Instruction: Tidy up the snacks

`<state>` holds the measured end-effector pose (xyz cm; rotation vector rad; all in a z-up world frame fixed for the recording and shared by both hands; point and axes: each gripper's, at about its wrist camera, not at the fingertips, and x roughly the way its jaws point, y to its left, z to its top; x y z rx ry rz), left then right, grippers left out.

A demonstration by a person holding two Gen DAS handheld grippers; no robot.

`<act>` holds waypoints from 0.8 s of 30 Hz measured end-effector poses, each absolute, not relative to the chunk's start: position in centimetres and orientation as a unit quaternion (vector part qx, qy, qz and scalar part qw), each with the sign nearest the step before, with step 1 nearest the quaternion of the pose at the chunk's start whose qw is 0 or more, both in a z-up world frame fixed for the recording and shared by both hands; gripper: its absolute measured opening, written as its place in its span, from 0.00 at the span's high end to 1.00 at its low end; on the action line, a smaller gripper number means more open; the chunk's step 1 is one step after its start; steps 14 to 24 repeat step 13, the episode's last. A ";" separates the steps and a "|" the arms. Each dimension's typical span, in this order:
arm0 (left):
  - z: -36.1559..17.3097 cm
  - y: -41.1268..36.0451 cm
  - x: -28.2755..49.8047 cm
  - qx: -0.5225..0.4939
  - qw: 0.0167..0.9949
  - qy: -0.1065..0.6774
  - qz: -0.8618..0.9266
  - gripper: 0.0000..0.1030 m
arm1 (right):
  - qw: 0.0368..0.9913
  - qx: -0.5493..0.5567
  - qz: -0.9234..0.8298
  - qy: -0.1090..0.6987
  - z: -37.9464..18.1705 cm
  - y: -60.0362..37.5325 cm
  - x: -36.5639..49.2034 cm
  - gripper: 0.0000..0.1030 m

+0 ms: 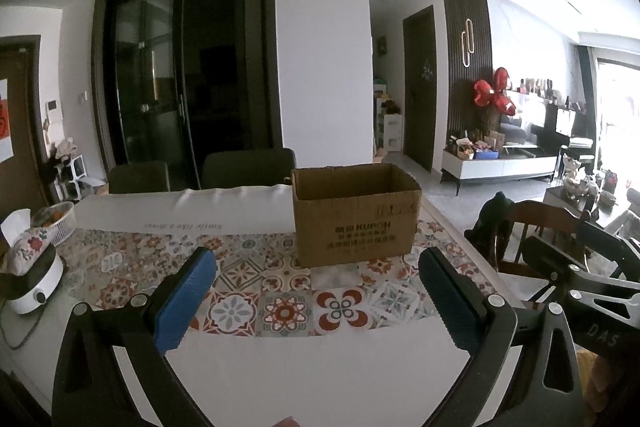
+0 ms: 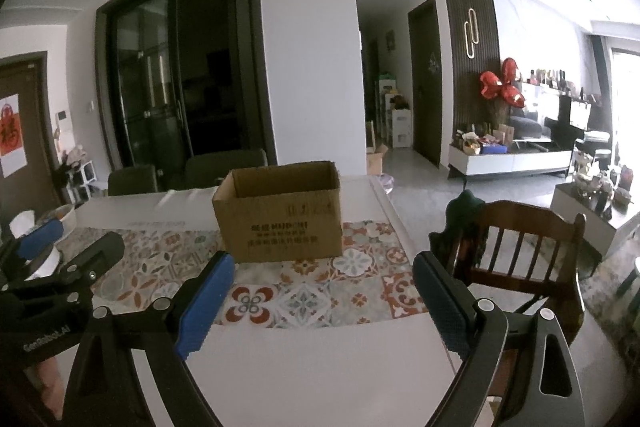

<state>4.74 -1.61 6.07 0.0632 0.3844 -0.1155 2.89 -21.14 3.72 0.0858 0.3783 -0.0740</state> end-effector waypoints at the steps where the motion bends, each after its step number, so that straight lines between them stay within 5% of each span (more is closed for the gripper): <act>1: 6.0 -1.6 4.7 0.032 0.979 0.192 -0.058 0.00 | 0.980 0.043 -0.037 0.189 3.7 -21.1 2.9 0.12; 24: 5.4 -1.4 4.4 0.027 0.978 0.200 -0.059 0.00 | 0.978 0.046 -0.035 0.198 3.1 -20.9 2.7 0.12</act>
